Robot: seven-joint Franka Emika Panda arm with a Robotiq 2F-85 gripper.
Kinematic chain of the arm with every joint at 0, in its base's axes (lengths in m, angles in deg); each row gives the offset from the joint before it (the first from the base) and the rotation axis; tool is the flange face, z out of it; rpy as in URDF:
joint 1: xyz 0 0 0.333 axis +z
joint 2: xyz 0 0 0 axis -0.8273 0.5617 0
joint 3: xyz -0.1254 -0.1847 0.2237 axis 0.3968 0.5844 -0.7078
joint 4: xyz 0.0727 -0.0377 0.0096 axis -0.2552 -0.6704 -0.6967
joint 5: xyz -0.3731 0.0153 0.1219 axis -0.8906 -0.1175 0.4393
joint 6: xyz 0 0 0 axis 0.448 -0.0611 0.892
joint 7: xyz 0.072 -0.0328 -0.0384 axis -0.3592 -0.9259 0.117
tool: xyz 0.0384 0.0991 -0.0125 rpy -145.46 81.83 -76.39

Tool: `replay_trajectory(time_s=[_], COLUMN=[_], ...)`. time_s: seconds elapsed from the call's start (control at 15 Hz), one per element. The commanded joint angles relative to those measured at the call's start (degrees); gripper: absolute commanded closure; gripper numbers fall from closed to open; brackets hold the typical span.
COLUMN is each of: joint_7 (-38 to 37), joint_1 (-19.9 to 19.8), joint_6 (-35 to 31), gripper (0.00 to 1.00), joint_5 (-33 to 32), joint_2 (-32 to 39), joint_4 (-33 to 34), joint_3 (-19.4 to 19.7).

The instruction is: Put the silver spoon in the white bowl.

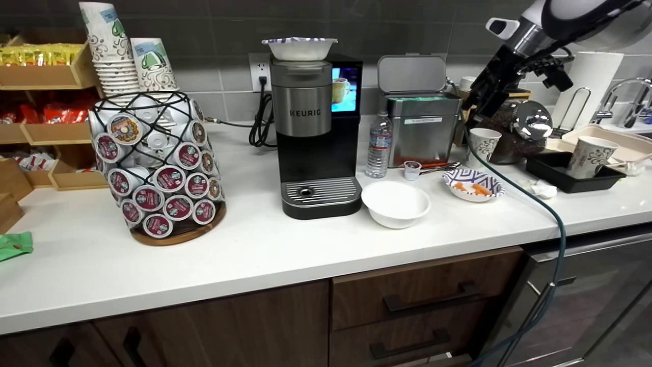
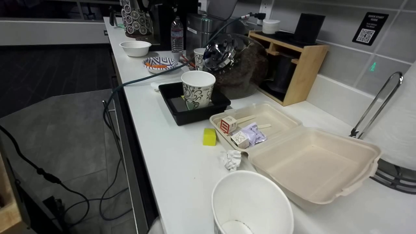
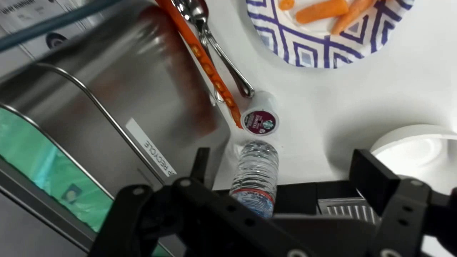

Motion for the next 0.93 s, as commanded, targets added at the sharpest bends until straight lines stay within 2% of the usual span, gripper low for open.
replay_trajectory(time_s=[0.0,0.13,0.2,0.27,0.53,0.73,0.87], joint_7=[1.5,3.5,1.3,1.1,-4.5,-6.6,-9.3], joint_1=[-2.1,-2.9,-2.6,-3.1,-3.3,-3.8,-3.6], joint_6=[1.2,1.8,1.6,2.5,4.9,1.0,-0.4], gripper=[0.0,0.0,0.0,0.0,0.0,0.0,0.0], joint_5=[0.3,1.0,-0.7,3.2,6.2,5.2,1.7], joint_2=[1.0,2.1,2.7,4.6,8.8,12.5,14.5], joint_4=[1.5,2.9,3.1,4.4,6.1,6.8,7.4], joint_3=[-2.4,-2.8,-2.3,-3.6,-5.7,-6.7,-5.4])
